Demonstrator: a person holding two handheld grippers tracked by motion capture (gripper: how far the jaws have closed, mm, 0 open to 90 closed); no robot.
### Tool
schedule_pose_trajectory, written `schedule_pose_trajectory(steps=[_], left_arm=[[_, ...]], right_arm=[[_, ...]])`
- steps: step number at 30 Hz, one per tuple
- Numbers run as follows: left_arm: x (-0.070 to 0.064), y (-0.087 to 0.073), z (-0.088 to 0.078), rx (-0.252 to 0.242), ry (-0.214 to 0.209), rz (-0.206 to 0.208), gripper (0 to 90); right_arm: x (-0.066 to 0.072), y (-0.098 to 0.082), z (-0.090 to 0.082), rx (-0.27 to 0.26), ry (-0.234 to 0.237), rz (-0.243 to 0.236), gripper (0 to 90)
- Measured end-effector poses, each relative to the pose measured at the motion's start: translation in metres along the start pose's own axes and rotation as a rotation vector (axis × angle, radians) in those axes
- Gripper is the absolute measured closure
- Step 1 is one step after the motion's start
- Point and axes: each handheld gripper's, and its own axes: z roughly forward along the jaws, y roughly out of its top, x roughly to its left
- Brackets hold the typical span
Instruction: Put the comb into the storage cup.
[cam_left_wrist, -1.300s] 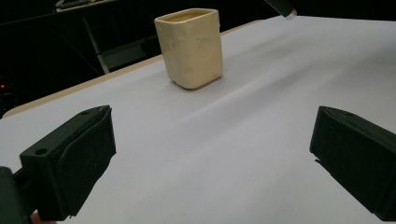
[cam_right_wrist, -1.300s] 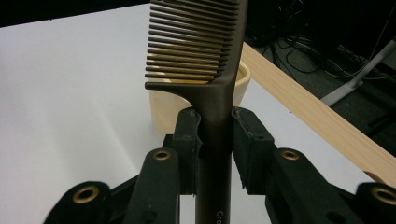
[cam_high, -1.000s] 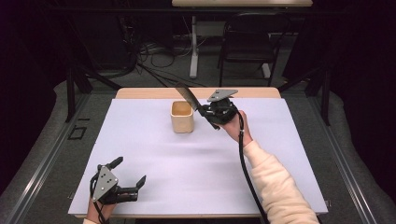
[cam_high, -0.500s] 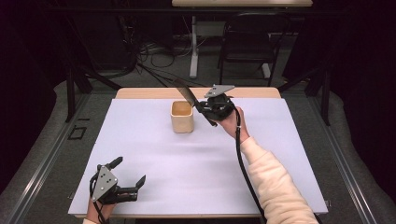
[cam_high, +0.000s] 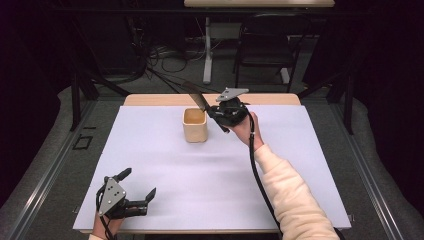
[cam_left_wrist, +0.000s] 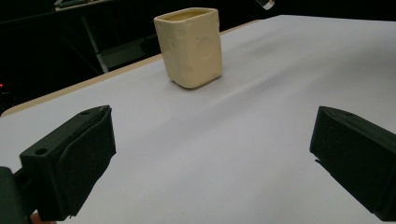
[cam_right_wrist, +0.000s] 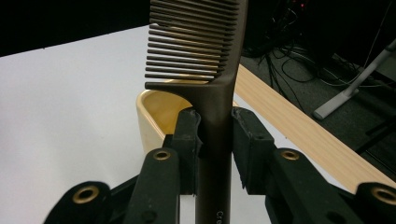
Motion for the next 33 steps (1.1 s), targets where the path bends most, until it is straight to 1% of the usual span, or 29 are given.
schedule_pose_trajectory(steps=[6, 12, 19, 24, 29, 33], left_arm=[[0.000, 0.000, 0.000, -0.001, 0.000, -0.004, 0.3], [0.000, 0.000, 0.000, -0.002, -0.002, -0.002, 0.2], [0.000, 0.000, 0.000, -0.001, -0.002, -0.001, 0.2], [0.000, 0.000, 0.000, -0.002, -0.001, 0.000, 0.3], [0.000, 0.000, 0.000, -0.001, -0.001, 0.000, 0.3], [0.000, 0.000, 0.000, -0.002, -0.002, -0.003, 0.3]], right_arm=[[0.001, 0.004, 0.002, -0.005, 0.004, -0.002, 71.8], [0.002, 0.008, 0.003, -0.018, -0.011, -0.008, 71.9], [0.003, 0.013, 0.007, -0.039, -0.014, 0.000, 71.9], [0.002, 0.013, 0.011, -0.051, -0.013, 0.019, 71.9], [0.003, 0.015, 0.014, -0.053, -0.019, 0.012, 71.9], [0.005, 0.016, 0.015, -0.068, -0.025, 0.007, 71.8]])
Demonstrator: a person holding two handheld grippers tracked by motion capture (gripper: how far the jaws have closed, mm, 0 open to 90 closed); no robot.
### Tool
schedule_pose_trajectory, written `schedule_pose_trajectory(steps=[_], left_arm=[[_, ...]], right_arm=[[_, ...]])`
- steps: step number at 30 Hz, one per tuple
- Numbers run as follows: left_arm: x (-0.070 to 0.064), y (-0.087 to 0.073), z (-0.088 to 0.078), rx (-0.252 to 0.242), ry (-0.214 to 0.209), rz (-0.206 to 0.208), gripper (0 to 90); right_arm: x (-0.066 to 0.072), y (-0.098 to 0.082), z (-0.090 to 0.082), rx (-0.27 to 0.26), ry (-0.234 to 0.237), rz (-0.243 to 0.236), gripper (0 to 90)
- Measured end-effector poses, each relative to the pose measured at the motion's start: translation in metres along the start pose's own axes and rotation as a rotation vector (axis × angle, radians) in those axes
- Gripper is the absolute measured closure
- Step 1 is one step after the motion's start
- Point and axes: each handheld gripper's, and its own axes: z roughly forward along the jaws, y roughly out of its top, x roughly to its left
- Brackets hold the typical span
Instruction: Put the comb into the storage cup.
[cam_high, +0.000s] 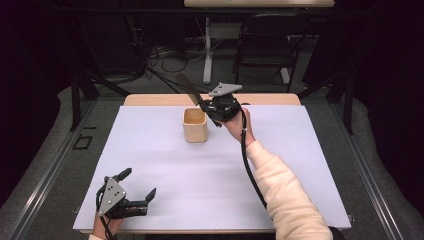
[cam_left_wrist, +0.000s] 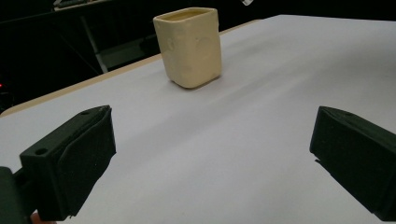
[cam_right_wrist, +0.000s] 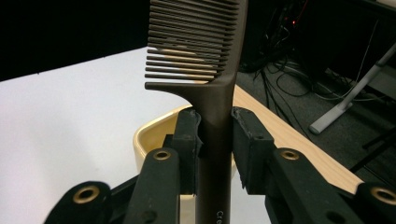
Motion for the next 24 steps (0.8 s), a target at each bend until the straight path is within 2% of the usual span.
schedule_pose_trajectory(steps=[13, 24], left_arm=[[-0.0002, 0.0000, -0.0002, 0.000, 0.000, 0.002, 0.3], [-0.0002, -0.0001, -0.0004, 0.000, -0.001, 0.002, 0.3]], right_arm=[[0.0026, 0.0032, 0.0037, -0.032, -0.018, 0.013, 71.8], [0.0079, 0.0092, 0.0100, -0.050, -0.029, -0.009, 71.8]])
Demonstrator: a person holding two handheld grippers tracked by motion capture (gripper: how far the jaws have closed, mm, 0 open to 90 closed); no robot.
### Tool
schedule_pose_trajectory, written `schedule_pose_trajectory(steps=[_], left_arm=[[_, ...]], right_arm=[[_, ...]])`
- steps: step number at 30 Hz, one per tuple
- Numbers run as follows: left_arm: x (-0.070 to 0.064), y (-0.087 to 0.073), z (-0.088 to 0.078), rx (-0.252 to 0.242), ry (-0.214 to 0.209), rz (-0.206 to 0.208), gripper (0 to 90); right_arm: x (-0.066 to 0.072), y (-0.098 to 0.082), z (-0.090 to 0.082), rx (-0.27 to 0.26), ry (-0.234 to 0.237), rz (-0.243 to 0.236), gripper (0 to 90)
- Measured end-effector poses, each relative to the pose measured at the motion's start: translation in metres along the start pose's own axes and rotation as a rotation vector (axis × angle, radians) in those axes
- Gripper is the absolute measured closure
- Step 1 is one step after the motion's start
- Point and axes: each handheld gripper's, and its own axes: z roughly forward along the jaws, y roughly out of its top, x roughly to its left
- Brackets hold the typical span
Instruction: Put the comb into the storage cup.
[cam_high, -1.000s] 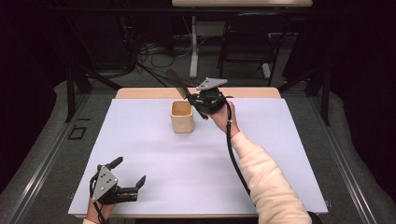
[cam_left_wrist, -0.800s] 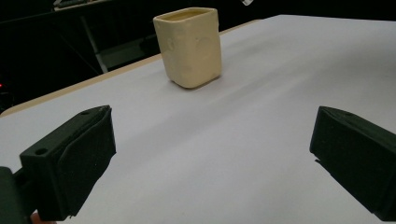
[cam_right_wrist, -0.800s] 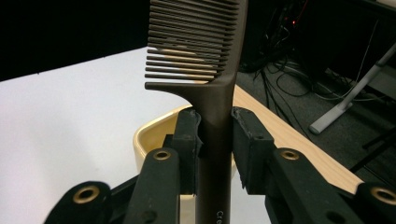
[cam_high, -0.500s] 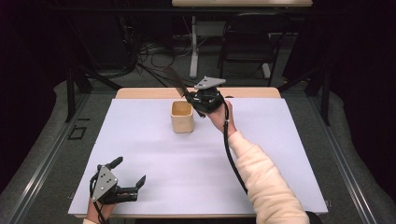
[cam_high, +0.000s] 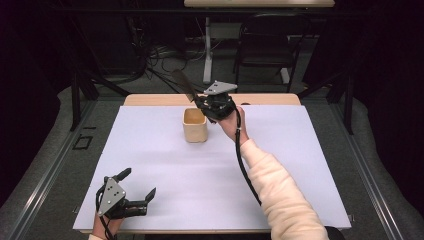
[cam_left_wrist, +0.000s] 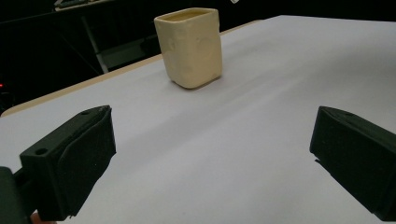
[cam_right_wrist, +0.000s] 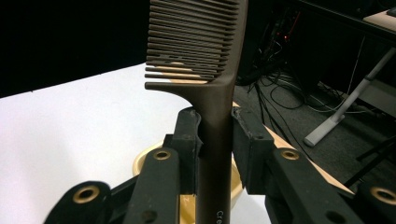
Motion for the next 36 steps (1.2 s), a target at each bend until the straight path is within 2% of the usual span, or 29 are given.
schedule_pose_trajectory(steps=[18, 36], left_arm=[[0.000, 0.000, 0.000, -0.004, 0.002, -0.002, 0.2], [0.001, 0.000, 0.000, -0.003, 0.001, -0.006, 0.3]], right_arm=[[0.006, 0.010, 0.008, -0.048, -0.015, -0.021, 71.8], [0.016, 0.017, 0.022, -0.092, -0.003, -0.026, 71.8]])
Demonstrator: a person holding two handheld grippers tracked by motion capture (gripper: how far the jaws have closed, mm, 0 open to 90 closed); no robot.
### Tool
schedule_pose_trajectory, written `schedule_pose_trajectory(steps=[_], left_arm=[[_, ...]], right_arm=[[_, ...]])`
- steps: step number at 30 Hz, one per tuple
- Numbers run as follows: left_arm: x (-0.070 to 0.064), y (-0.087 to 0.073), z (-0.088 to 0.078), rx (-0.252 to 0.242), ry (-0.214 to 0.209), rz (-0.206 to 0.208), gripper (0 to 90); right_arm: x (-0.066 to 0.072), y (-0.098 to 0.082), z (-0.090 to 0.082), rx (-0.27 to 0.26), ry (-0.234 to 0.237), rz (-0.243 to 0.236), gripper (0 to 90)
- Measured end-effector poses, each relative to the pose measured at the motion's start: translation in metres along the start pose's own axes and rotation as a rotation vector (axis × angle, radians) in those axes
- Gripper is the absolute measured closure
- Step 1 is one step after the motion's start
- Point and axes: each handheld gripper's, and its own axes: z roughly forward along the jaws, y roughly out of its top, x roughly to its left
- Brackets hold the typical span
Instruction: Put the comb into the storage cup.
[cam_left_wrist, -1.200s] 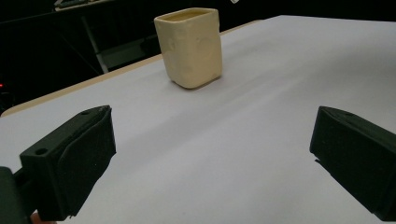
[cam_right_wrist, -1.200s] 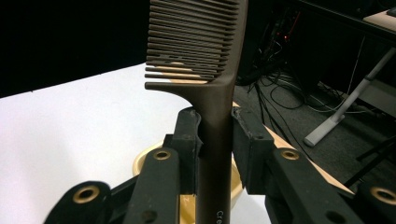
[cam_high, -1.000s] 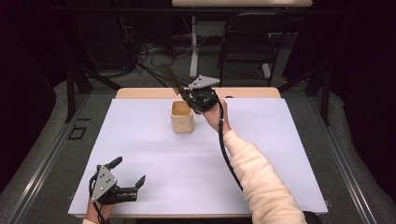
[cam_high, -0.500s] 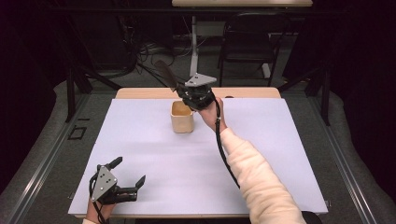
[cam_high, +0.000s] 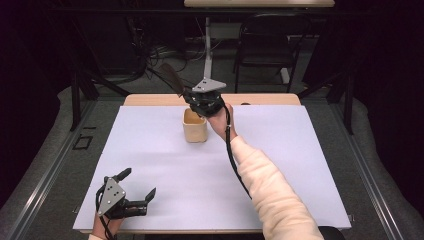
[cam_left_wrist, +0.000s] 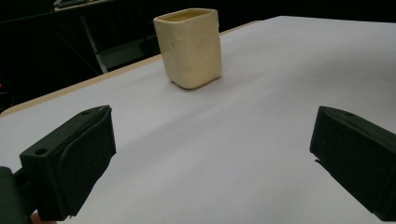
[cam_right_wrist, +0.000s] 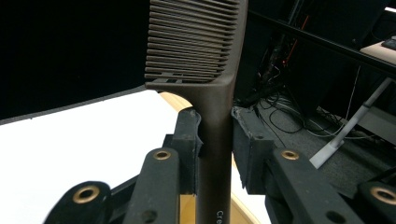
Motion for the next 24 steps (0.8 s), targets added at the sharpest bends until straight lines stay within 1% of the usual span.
schedule_pose_trajectory(steps=[6, 9, 16, 18, 24], left_arm=[[0.000, 0.000, 0.000, 0.000, 0.000, -0.001, 0.3], [0.000, 0.000, 0.000, 0.002, -0.002, -0.001, 0.2], [0.000, 0.000, 0.000, 0.001, 0.002, -0.002, 0.2], [0.000, 0.000, 0.000, 0.001, 0.000, -0.001, 0.3], [0.000, 0.000, 0.000, 0.000, -0.001, 0.000, 0.3]], right_arm=[[0.002, -0.002, 0.006, -0.005, 0.007, 0.004, 71.8], [0.003, -0.004, 0.009, 0.003, 0.007, 0.007, 71.8], [0.001, -0.008, 0.013, 0.007, 0.008, 0.012, 71.8], [0.001, -0.010, 0.014, 0.007, 0.011, 0.023, 71.8], [0.000, -0.014, 0.018, 0.015, 0.013, 0.029, 71.7]])
